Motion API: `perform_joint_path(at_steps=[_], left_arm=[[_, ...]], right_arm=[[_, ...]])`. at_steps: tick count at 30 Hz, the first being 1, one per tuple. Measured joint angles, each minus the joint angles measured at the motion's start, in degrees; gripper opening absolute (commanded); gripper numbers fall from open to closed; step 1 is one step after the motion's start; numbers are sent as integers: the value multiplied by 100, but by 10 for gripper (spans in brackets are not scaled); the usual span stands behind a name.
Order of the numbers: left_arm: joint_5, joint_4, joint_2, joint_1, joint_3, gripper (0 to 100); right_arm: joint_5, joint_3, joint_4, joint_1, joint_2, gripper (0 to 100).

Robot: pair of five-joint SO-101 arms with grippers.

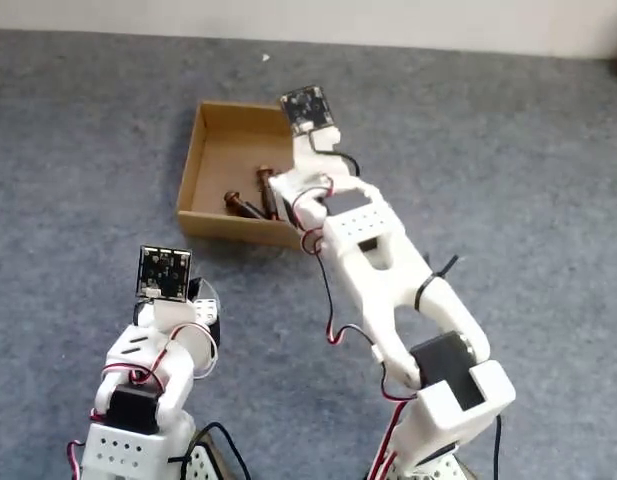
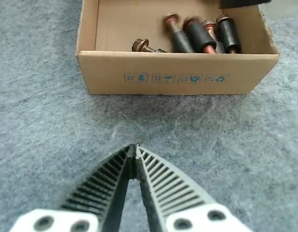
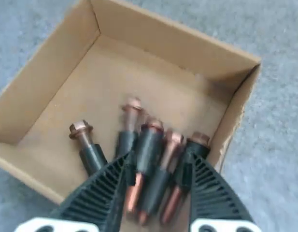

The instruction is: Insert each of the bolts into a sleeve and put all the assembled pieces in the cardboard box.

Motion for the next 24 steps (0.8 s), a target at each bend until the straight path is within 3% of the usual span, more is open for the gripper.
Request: perform_joint_path(at_steps=[4, 11, 24], left_arm=[[0, 0, 0, 0, 0, 5], [0, 0, 0, 0, 9, 5], [0, 0, 0, 0, 9, 5]], right_arm=[[0, -343, 1037, 0, 0, 3], [0, -193, 2022, 26, -1037, 5], [0, 2866, 2242, 35, -4774, 5]])
